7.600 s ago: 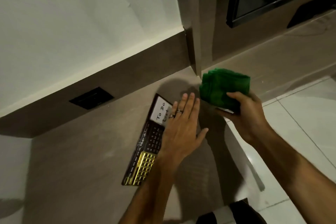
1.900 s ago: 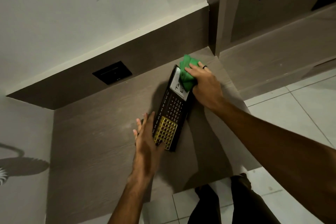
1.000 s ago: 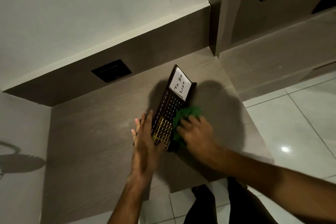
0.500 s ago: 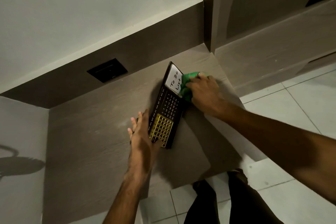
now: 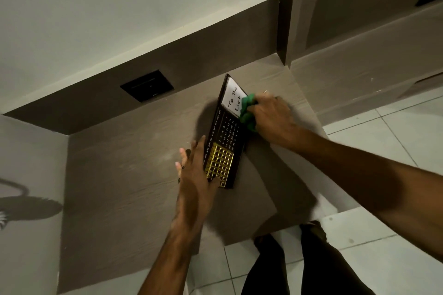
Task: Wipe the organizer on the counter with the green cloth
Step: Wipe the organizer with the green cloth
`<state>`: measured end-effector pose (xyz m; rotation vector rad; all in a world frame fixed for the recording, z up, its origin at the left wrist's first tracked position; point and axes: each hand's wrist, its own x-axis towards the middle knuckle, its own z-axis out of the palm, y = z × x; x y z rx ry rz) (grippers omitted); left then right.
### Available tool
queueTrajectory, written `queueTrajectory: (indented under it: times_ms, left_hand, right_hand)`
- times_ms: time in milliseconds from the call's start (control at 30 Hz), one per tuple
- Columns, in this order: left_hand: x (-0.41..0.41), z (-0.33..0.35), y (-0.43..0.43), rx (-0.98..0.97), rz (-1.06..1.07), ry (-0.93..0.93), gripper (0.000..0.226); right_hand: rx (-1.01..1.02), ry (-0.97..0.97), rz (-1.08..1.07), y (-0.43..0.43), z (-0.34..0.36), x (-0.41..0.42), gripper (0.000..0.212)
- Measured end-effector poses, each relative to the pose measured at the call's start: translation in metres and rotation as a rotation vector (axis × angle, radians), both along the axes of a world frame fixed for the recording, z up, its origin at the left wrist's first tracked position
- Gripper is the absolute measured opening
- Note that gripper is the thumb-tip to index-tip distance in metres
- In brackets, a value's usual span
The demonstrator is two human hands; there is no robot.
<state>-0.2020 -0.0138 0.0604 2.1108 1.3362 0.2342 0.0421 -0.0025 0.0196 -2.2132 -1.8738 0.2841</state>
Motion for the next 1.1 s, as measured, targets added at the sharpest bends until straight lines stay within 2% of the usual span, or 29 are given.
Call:
queueTrajectory:
  times_ms: [100,167,267,367,467,533,633,700,733,800,867,967,1100]
  left_hand:
    - [-0.001,-0.004,-0.002,0.055,-0.001,0.042,0.1]
    - [-0.001,-0.007,-0.001,0.059,0.018,0.066,0.103]
    - [-0.001,-0.008,0.002,0.03,0.043,0.065,0.107]
    - [-0.001,-0.009,0.004,0.021,0.062,0.063,0.109]
    - [-0.001,-0.01,0.004,0.049,0.047,0.045,0.106]
    - [-0.001,-0.011,0.003,0.062,0.034,0.029,0.103]
    - [-0.002,-0.01,0.003,0.067,0.015,0.024,0.102]
    - [-0.004,-0.009,0.003,0.061,0.006,0.012,0.101]
    - [-0.004,-0.009,0.004,0.056,0.005,0.013,0.102]
    - [-0.004,-0.011,0.004,0.051,0.009,0.025,0.104]
    - [-0.005,-0.011,0.004,0.035,0.008,0.033,0.104]
    - [-0.006,-0.013,0.005,0.026,-0.008,0.016,0.105]
    - [-0.008,-0.015,0.005,0.037,-0.024,0.017,0.105]
  right_hand:
    - [-0.044,-0.173,-0.107,0.013,0.004,0.013,0.035]
    - [-0.059,-0.248,-0.051,0.009,0.004,0.004,0.04]
    - [-0.093,-0.246,0.099,-0.022,-0.003,-0.043,0.039]
    - [-0.129,-0.133,0.287,-0.06,-0.004,-0.083,0.039]
    - [-0.18,0.064,0.45,-0.082,0.005,-0.094,0.037]
    - [-0.26,0.272,0.489,-0.09,0.012,-0.096,0.039]
    - [-0.289,0.787,0.277,-0.086,0.026,-0.078,0.049]
    - [-0.168,1.11,0.083,-0.077,0.034,-0.059,0.053]
    - [-0.054,1.168,-0.019,-0.073,0.037,-0.052,0.055]
    - [0.229,1.032,-0.218,-0.066,0.034,-0.048,0.057]
    - [0.393,0.826,-0.327,-0.064,0.023,-0.053,0.063]
    - [0.339,0.614,-0.192,-0.072,-0.002,-0.075,0.073]
    - [0.376,0.443,0.04,-0.082,-0.03,-0.098,0.07]
